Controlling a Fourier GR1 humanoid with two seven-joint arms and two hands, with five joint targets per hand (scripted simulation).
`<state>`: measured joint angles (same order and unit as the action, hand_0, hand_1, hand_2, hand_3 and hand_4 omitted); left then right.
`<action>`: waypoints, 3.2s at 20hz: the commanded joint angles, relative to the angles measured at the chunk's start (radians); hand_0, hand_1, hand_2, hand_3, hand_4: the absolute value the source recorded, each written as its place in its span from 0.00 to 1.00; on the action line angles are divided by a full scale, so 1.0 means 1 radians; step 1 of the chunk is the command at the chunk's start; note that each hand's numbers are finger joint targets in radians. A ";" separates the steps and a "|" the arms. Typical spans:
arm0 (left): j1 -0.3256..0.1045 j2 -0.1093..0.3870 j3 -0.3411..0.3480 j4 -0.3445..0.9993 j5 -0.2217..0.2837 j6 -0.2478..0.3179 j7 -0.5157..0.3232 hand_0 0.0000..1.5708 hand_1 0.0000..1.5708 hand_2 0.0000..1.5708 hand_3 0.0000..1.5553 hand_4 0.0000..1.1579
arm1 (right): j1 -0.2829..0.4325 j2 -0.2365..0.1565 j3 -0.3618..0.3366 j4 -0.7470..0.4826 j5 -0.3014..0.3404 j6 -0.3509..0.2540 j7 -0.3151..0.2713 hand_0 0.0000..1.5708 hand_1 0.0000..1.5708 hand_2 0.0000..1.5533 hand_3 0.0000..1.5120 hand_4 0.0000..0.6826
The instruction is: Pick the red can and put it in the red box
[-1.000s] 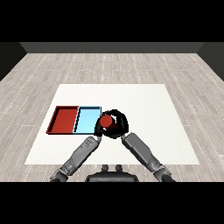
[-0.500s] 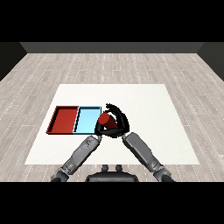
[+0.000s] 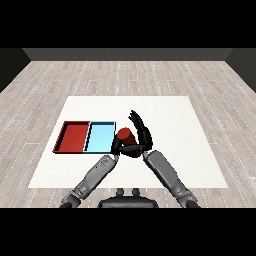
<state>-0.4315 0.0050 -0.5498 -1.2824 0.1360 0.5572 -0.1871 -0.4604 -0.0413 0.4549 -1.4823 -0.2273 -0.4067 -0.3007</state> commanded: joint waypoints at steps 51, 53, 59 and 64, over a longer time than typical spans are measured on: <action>-0.275 0.447 0.569 1.058 -0.261 -0.105 0.073 0.44 0.44 0.48 0.53 0.71 | 0.435 -0.175 -0.411 -0.012 -0.019 0.291 -0.247 0.00 0.00 0.00 0.00 0.00; -0.276 0.454 0.569 1.109 -0.274 -0.106 0.049 0.34 0.34 0.39 0.00 0.57 | 0.383 -0.174 -0.419 -0.030 -0.025 0.267 -0.184 0.00 0.00 0.00 0.00 0.00; -0.282 0.441 0.593 1.191 -0.259 -0.160 0.064 0.79 0.79 0.74 0.00 0.39 | 0.424 -0.145 -0.389 -0.040 0.009 0.262 -0.246 0.00 0.00 0.00 0.00 0.00; -0.346 0.497 0.489 1.244 -0.369 -0.270 0.148 0.00 0.00 0.00 0.00 0.28 | 0.439 -0.212 -0.450 -0.091 -0.062 0.338 -0.223 0.00 0.00 0.00 0.00 0.00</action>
<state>-0.7415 0.4798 0.0014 -0.0920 -0.1648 0.3326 -0.0995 -0.0374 -0.2202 0.0309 -1.5384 -0.2608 -0.1030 -0.5330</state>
